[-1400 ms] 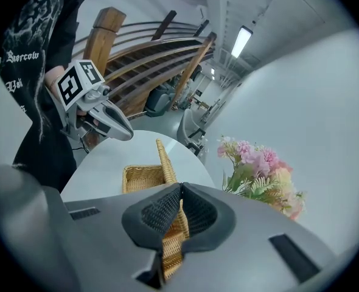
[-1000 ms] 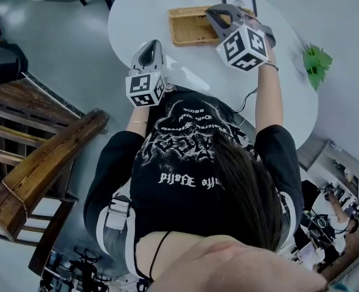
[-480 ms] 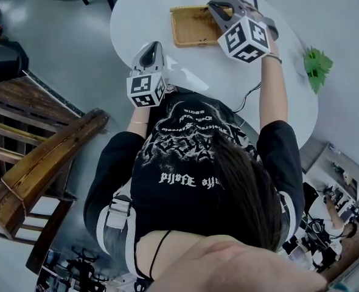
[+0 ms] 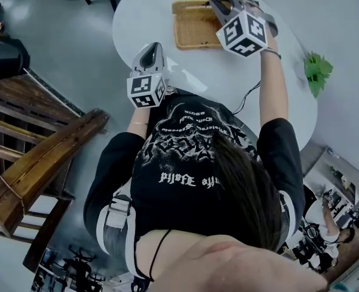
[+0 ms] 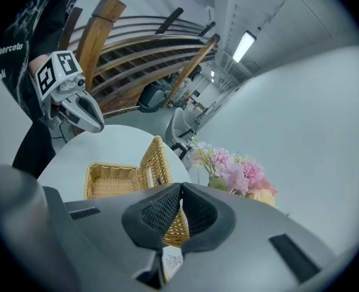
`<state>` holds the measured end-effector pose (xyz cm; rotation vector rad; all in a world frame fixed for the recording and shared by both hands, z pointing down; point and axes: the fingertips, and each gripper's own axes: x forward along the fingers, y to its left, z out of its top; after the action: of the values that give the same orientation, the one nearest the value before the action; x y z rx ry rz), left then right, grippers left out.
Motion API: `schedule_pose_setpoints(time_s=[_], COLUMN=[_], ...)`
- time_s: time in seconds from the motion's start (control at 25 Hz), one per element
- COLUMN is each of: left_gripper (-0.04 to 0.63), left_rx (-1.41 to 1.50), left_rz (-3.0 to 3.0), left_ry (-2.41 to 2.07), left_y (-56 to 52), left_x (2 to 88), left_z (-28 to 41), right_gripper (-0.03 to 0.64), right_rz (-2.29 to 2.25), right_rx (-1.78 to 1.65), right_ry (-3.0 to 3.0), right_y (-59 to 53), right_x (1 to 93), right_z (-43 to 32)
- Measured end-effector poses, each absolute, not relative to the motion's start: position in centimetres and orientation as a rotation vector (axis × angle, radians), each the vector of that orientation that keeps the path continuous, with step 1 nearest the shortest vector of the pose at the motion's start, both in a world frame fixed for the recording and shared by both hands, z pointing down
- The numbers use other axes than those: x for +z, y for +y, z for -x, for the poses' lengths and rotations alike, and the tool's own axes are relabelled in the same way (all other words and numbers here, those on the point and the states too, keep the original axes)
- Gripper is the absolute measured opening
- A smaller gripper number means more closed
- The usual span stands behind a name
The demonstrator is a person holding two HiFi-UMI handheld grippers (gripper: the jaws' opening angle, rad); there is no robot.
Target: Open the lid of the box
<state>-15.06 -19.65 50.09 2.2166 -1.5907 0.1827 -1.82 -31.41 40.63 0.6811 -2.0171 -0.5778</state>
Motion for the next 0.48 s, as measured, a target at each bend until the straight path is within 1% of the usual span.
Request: schedule_pose_setpoints(time_s=[0.48], left_gripper=[0.028], left_rx=[0.188], left_rz=[-2.2], left_ry=[-1.601], left_y=[-20.6], left_x=[50.4], left_z=[15.4], right_gripper=[0.035], right_rz=[-0.674], right_rx=[-0.613], right_ry=[-1.963], right_y=[-34.6], right_x=[41.0], right_z=[2.2])
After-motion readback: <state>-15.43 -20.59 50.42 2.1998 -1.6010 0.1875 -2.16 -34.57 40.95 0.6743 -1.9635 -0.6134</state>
